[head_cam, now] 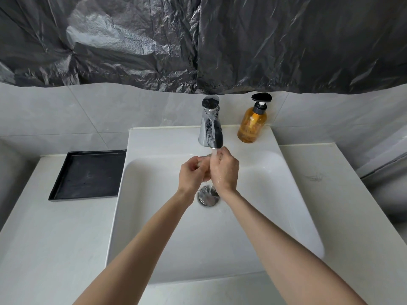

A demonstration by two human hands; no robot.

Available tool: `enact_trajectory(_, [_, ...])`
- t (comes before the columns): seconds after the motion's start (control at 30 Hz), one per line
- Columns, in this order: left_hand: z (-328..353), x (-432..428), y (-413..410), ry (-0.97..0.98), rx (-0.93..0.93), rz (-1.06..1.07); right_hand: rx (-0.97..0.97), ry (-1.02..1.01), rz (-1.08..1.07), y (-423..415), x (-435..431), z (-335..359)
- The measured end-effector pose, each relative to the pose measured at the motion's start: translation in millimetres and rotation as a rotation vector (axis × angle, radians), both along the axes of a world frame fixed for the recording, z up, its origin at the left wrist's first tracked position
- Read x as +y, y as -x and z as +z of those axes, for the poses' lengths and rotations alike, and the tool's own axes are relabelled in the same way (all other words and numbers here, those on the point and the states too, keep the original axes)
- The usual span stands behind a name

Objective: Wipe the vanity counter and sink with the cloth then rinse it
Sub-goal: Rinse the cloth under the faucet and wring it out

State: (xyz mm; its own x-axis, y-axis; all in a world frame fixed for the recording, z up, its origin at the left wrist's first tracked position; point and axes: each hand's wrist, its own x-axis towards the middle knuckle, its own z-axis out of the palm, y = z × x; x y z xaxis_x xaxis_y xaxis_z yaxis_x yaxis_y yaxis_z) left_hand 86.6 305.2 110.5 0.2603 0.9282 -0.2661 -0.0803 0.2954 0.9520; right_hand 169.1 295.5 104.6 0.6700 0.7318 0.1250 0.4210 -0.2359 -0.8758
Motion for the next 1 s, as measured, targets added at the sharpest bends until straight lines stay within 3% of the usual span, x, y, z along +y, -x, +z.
enact_trajectory(0.13, [-5, 2, 9, -0.068, 0.065, -0.049, 0.009, 0.277, 0.126, -7, 12, 5])
enact_trajectory(0.2, [-6, 1, 14, -0.099, 0.105, -0.103, 0.262, 0.323, 0.142, -13, 18, 8])
enact_trajectory(0.3, [-7, 1, 21, -0.093, 0.069, -0.14, 0.808, 0.309, 0.134, -28, 18, 16])
enact_trajectory(0.37, [-8, 2, 24, -0.075, 0.046, -0.102, 0.901, 0.316, 0.205, -35, 14, 17])
enact_trajectory(0.47, [-8, 2, 20, -0.074, 0.067, -0.046, 0.601, 0.261, 0.302, -28, -1, 15])
enact_trajectory(0.57, [-3, 1, 10, -0.122, 0.12, -0.024, 0.17, 0.044, 0.309, -14, -14, -2])
enact_trajectory(0.63, [-2, 1, 6, -0.161, 0.168, -0.04, 0.052, -0.022, 0.234, -10, -17, -9])
enact_trajectory(0.77, [-4, 3, 4, -0.19, 0.24, -0.063, 0.053, 0.003, 0.091, -5, -15, -6])
enact_trajectory(0.9, [-3, 5, 7, -0.245, 0.291, -0.072, 0.001, 0.247, 0.117, -6, -5, -2])
enact_trajectory(1.0, [-2, 4, 11, -0.25, 0.289, -0.122, 0.185, 0.397, 0.218, -11, 3, 5])
